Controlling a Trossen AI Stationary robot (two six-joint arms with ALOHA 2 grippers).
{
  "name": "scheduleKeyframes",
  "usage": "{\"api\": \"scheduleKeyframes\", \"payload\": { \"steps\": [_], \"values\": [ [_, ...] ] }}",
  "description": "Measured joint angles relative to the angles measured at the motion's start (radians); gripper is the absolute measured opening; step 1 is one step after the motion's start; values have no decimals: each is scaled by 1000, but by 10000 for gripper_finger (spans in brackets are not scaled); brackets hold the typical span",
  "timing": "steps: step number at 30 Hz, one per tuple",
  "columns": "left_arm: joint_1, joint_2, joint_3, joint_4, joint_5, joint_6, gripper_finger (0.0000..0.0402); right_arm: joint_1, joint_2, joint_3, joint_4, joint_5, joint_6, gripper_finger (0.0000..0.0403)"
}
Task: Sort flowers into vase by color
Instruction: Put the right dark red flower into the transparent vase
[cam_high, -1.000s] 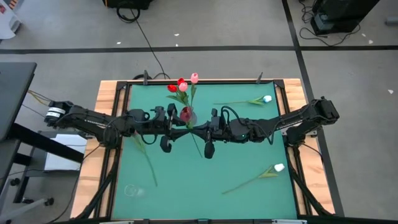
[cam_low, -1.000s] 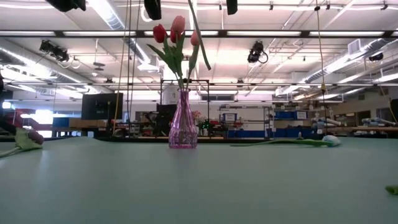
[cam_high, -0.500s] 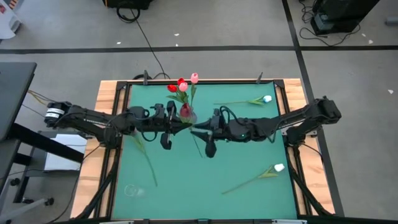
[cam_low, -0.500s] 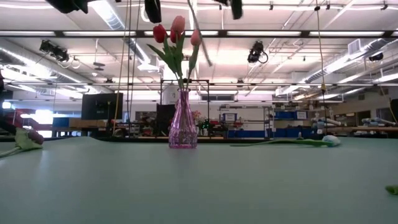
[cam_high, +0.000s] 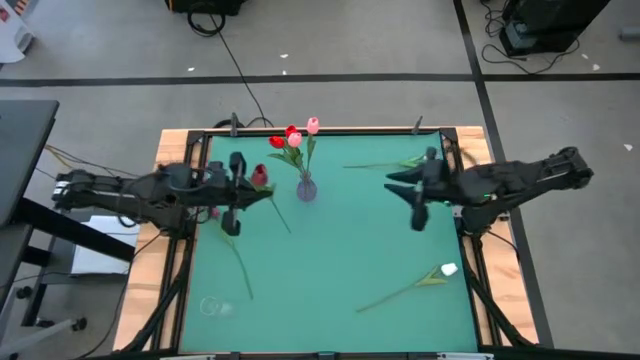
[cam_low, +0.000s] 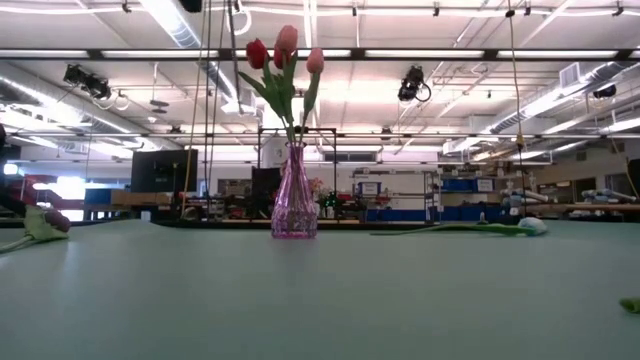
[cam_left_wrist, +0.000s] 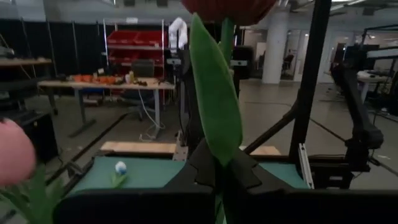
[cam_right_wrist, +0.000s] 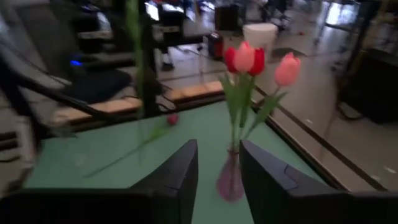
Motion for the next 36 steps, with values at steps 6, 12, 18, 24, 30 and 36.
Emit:
{"api": "scheduleKeyframes", "payload": {
  "steps": [6,12,18,24,30,36],
  "values": [
    [-1,-84,0,-67,-5,21,5,-1,-122,-52,15,-20,2,118],
    [-1,-99,0,-89,-21,-30,5,-1,-141,-59,16,-76,-14,119],
    [-4,-99,0,-116,-29,-84,5,0,-133,-60,17,-104,-17,119],
    [-77,-143,0,-214,-29,-101,4,0,-130,-60,21,-106,-17,119],
    [-150,-306,0,-443,-19,-93,4,0,-130,-60,22,-106,-17,119],
    [-219,-535,0,-484,208,-128,4,0,-130,-60,22,-106,-17,119]
  ]
}}
